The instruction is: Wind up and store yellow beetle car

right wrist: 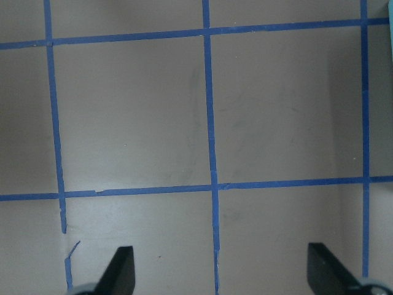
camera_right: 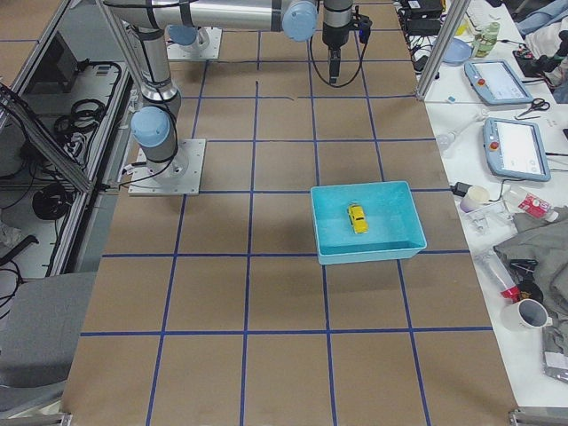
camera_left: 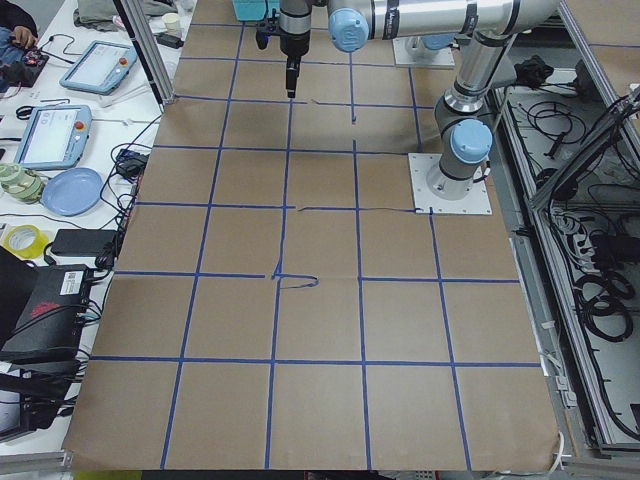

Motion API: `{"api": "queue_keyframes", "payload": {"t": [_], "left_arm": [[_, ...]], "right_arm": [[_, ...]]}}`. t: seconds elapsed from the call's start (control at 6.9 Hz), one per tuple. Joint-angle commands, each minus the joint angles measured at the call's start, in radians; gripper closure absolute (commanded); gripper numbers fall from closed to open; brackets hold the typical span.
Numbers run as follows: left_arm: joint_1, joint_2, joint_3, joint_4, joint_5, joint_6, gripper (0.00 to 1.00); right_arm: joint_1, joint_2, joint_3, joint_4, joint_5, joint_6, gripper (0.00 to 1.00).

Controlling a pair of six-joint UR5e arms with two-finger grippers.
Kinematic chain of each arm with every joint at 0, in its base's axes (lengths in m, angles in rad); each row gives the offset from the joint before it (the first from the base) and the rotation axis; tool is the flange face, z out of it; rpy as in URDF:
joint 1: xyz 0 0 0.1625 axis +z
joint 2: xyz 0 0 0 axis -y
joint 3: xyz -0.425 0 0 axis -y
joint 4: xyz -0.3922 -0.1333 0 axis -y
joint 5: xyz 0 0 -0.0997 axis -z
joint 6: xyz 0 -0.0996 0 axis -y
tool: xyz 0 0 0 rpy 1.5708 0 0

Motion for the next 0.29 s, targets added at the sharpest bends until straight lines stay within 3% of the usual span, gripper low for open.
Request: {"api": "queue_keyframes", "payload": {"t": [0.0, 0.14], "left_arm": [[0.002, -0.001, -0.001, 0.0, 0.0, 0.0, 0.0], [0.005, 0.003, 0.0, 0.0, 0.0, 0.0, 0.0]], "right_arm": [[-0.029, -0.007, -0.022, 0.045, -0.055, -0.021, 0.0], [-0.026, -0.002, -0.014, 0.059, -0.052, -0.019, 0.0]]}}
